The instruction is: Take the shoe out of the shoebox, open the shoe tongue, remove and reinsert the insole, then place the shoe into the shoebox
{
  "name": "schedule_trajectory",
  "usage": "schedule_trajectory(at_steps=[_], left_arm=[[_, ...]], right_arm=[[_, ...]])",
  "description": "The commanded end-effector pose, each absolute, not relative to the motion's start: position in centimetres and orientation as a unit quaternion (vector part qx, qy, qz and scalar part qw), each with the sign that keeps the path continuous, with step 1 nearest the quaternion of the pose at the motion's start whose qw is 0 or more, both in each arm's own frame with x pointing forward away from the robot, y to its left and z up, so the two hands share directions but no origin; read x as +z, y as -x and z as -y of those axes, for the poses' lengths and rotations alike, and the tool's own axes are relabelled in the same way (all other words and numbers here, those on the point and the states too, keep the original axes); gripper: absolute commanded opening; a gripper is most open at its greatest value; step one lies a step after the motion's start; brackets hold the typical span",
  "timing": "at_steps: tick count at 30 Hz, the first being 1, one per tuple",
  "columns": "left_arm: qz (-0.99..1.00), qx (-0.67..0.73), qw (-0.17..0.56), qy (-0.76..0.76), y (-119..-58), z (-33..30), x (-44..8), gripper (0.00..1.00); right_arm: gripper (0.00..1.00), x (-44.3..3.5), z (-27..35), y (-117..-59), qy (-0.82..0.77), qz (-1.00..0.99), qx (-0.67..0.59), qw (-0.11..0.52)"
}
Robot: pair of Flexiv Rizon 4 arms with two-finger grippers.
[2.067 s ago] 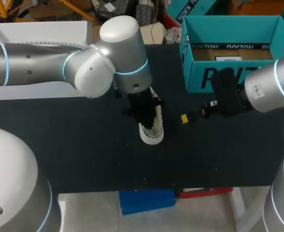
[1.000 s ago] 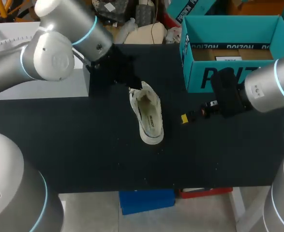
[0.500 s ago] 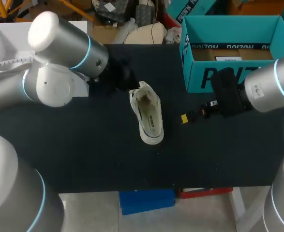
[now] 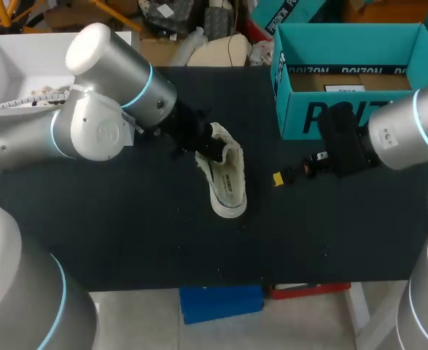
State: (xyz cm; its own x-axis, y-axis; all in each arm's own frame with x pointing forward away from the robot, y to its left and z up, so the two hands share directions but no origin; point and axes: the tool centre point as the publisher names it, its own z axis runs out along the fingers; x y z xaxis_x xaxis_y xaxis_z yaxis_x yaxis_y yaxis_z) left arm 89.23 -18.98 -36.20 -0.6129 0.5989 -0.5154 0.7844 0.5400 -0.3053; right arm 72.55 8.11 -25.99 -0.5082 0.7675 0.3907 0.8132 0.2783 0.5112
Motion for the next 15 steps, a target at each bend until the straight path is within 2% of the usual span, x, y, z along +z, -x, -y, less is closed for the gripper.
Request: schedule_trajectory(at_steps=[1, 6, 9, 15], left_arm=[[-0.857, -0.256, 0.178, -0.411, -89.0, 19.0, -36.1, 0.0], [-0.844, -0.265, 0.186, -0.427, -88.2, 18.1, -32.9, 0.0], [-0.835, -0.262, 0.218, -0.432, -88.7, 18.1, -30.9, 0.0], [-0.823, -0.244, 0.241, -0.453, -90.3, 20.7, -30.9, 0.0]], right_arm=[[1.0, -26.0, -8.2, -72.6, 0.496, 0.799, -0.339, 0.033], [1.0, -26.0, -8.2, -72.6, 0.496, 0.799, -0.339, 0.033], [1.0, -26.0, -8.2, -72.6, 0.496, 0.799, -0.339, 0.033], [1.0, -26.0, -8.2, -72.6, 0.496, 0.799, -0.339, 0.033]])
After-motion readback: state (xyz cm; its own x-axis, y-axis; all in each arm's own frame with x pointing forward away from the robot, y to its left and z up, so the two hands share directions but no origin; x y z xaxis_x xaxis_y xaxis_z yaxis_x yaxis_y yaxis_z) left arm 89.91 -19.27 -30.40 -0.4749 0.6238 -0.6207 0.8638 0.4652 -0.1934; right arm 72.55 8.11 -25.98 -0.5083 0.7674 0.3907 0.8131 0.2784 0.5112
